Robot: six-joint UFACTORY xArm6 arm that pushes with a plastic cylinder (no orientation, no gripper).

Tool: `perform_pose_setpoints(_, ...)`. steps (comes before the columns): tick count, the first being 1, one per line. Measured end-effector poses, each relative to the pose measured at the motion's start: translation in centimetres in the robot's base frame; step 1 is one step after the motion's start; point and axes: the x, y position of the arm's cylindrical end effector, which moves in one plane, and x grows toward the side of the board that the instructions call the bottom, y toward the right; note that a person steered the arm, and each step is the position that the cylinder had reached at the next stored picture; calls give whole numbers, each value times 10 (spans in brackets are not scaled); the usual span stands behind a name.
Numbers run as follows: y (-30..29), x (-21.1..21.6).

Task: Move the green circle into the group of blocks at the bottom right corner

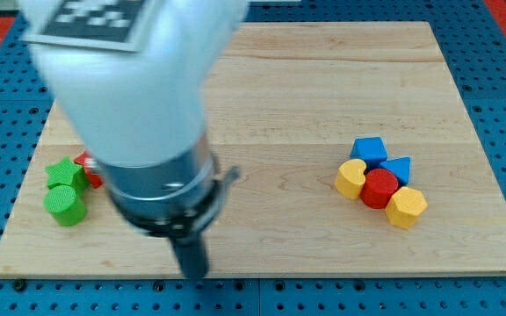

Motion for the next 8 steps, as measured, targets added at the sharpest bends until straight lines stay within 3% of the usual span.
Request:
perform_pose_setpoints(1, -23, -3)
perform_pose_setpoints(3, -188, -11)
perform_pose_setpoints(4, -212, -50)
perform_pose_setpoints(7, -51, -75)
perform_pose_setpoints(8, -51, -75)
